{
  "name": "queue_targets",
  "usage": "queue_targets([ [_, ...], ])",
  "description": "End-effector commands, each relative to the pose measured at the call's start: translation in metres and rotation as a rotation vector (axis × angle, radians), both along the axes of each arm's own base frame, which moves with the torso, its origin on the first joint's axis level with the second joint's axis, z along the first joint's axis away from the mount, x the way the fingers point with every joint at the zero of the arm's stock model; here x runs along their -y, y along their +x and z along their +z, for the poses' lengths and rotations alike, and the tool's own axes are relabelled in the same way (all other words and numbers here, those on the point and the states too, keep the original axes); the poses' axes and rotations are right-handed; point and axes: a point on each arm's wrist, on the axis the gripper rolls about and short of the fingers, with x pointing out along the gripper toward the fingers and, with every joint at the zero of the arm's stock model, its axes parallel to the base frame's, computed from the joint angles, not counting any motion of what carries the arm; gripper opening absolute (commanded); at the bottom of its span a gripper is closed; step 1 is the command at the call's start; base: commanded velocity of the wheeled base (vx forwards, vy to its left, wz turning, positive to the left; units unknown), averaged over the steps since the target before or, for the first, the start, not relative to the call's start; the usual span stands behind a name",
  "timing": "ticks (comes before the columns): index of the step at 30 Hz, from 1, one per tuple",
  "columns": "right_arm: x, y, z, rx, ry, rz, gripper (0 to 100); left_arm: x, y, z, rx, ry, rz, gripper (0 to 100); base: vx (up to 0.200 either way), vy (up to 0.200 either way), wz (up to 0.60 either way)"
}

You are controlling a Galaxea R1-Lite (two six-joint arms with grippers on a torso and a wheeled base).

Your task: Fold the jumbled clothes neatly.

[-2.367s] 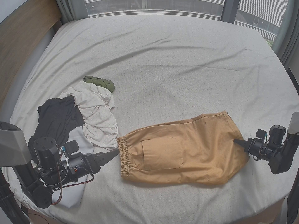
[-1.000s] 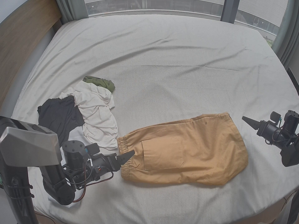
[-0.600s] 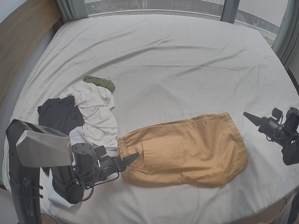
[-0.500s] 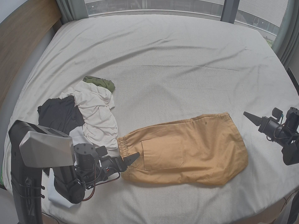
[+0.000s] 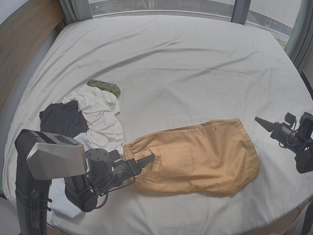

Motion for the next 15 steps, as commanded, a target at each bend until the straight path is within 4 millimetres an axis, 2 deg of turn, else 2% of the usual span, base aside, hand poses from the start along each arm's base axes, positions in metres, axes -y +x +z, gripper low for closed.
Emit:
queue_targets([
  [1,0.0001,0.0001,-0.0007,-0.003,0.001,0.000,100,0.0022,0.0012,-0.0030,-0.007,-0.006,-0.002,100,0.000,0.000,0.00],
  [10,-0.0002,0.0007,-0.0021,-0.007,0.002,0.002,100,0.0005,0.0015,-0.0074,-0.039,-0.026,0.013,100,0.000,0.000,0.00],
  [11,-0.0002,0.0007,-0.0019,-0.006,0.001,0.002,100,0.0005,0.0016,-0.0074,-0.039,-0.025,0.015,0,0.000,0.000,0.00],
  [15,-0.0003,0.0004,-0.0022,-0.007,0.002,0.003,100,0.0010,0.0028,-0.0066,-0.050,-0.047,0.029,0,0.000,0.000,0.00],
])
